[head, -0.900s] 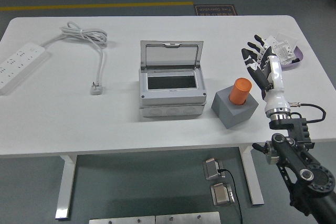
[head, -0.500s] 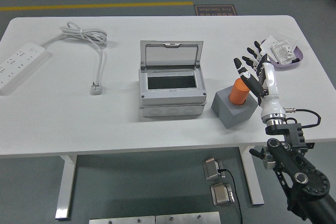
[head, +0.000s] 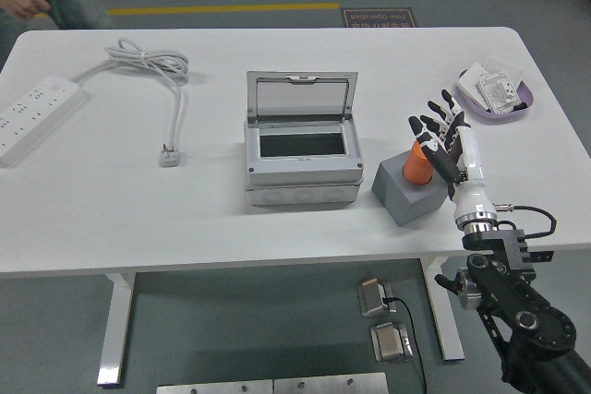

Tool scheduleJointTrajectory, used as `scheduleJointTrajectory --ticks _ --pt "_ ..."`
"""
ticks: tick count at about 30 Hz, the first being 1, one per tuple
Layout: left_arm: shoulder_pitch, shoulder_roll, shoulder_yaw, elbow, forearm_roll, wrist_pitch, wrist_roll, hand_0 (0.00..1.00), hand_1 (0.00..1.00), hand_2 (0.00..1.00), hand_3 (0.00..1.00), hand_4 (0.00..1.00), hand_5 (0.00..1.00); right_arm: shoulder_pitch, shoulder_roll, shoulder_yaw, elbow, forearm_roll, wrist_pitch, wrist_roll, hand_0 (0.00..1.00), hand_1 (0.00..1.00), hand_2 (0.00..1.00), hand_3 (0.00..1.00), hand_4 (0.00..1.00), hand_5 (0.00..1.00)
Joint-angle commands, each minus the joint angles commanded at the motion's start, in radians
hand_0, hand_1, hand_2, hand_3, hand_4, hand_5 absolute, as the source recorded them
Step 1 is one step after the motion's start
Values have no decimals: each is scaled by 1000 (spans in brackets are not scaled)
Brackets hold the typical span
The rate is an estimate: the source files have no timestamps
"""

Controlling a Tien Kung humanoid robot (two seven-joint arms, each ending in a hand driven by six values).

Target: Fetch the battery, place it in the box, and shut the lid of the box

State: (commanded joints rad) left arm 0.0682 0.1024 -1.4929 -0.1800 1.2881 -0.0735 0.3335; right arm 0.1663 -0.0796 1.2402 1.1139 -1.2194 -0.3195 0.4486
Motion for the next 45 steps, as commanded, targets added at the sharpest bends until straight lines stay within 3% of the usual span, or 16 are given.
scheduleJointTrajectory --ticks 5,6,11,12,23,24,29,30,35,36,41,42,45 --pt "0 -3 -6 0 10 -1 1 744 738 720 787 816 552 2 3 -10 -15 13 -2 8 781 777 802 998 989 578" --pt "0 -4 -7 0 10 -1 1 744 738 719 786 815 549 3 3 -12 -17 14 -3 9 733 745 780 879 983 563" --pt "1 -6 -10 0 15 -1 2 744 738 719 786 815 549 4 2 -22 -26 19 -6 10 733 745 780 879 983 563" --pt "0 -6 -10 0 15 0 1 745 738 718 785 815 546 4 2 -24 -27 19 -6 10 713 730 768 829 977 549" --pt "-4 -8 -14 0 21 5 0 744 738 717 785 815 545 6 -3 -38 -37 7 -17 -1 699 717 757 807 971 530" --pt "-4 -9 -15 0 22 5 0 744 738 715 785 816 539 7 -4 -39 -39 5 -17 -3 662 711 742 798 880 319" --pt "-7 -9 -17 0 24 6 -2 744 738 715 785 816 539 7 -5 -45 -44 1 -19 -7 662 711 742 798 880 319" --pt "-7 -9 -17 0 25 6 -2 744 738 715 783 817 535 7 -5 -45 -44 1 -18 -7 590 697 736 788 815 217" --pt "-7 -9 -17 0 25 8 -3 744 738 715 783 817 535 8 -6 -44 -45 4 -17 -6 590 697 736 788 815 217" --pt "-7 -9 -16 0 24 8 -3 737 738 715 782 814 525 8 -7 -44 -46 5 -16 -6 564 693 730 777 762 146" --pt "-7 -10 -15 0 22 11 -3 737 738 715 782 814 525 8 -10 -47 -47 7 -20 -5 564 693 730 777 762 146" --pt "-7 -10 -15 0 22 12 -4 736 738 715 782 815 521 8 -10 -48 -47 7 -21 -6 590 689 671 739 757 140" --pt "-8 -10 -15 0 23 14 -4 736 738 715 782 815 521 9 -10 -53 -48 4 -23 -10 590 689 671 739 757 140"
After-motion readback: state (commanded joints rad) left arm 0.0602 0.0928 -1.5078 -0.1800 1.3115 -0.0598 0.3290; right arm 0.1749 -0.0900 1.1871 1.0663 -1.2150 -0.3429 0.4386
